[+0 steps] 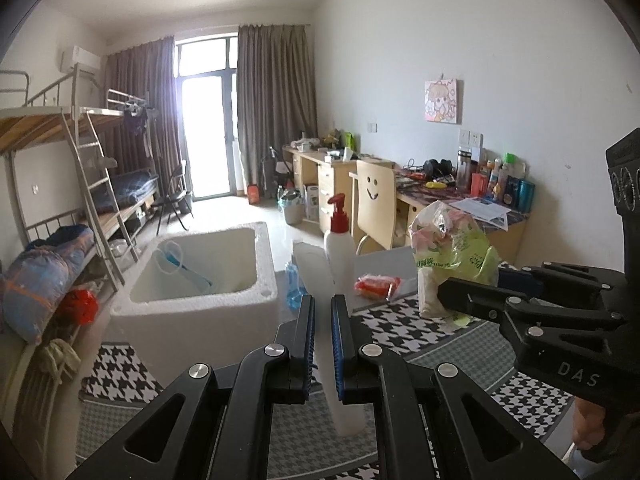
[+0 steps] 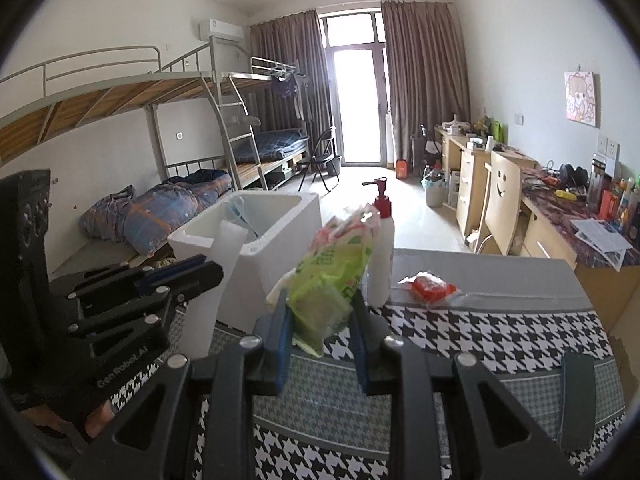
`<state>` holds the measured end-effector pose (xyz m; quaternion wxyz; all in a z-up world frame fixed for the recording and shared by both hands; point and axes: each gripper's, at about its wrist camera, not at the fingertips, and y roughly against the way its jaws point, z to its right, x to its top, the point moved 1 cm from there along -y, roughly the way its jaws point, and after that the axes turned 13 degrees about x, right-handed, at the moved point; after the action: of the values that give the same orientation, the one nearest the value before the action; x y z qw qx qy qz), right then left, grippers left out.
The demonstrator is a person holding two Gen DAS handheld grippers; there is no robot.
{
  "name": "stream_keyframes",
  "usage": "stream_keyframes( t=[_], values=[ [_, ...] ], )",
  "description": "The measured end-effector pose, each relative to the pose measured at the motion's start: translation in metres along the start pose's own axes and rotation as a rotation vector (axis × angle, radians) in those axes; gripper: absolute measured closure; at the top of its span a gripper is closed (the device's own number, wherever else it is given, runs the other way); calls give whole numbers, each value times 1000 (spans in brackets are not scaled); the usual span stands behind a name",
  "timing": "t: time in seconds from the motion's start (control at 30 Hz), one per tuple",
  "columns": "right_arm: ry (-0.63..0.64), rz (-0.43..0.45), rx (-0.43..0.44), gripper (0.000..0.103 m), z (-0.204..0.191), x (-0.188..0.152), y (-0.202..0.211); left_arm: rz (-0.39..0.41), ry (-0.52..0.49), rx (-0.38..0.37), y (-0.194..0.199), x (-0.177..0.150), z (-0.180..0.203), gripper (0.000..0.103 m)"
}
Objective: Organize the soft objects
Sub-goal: 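Carry the white strip and green bag with both tools toward the foam box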
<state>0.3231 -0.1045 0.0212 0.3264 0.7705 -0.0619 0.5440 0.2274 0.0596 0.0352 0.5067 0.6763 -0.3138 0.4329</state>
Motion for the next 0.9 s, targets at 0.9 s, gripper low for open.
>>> stream_keyframes(
  t=[0.9],
  values=[
    [18,7,-24,73,5,20,-14,33,-6,28,-21,28,-11,94]
  ],
)
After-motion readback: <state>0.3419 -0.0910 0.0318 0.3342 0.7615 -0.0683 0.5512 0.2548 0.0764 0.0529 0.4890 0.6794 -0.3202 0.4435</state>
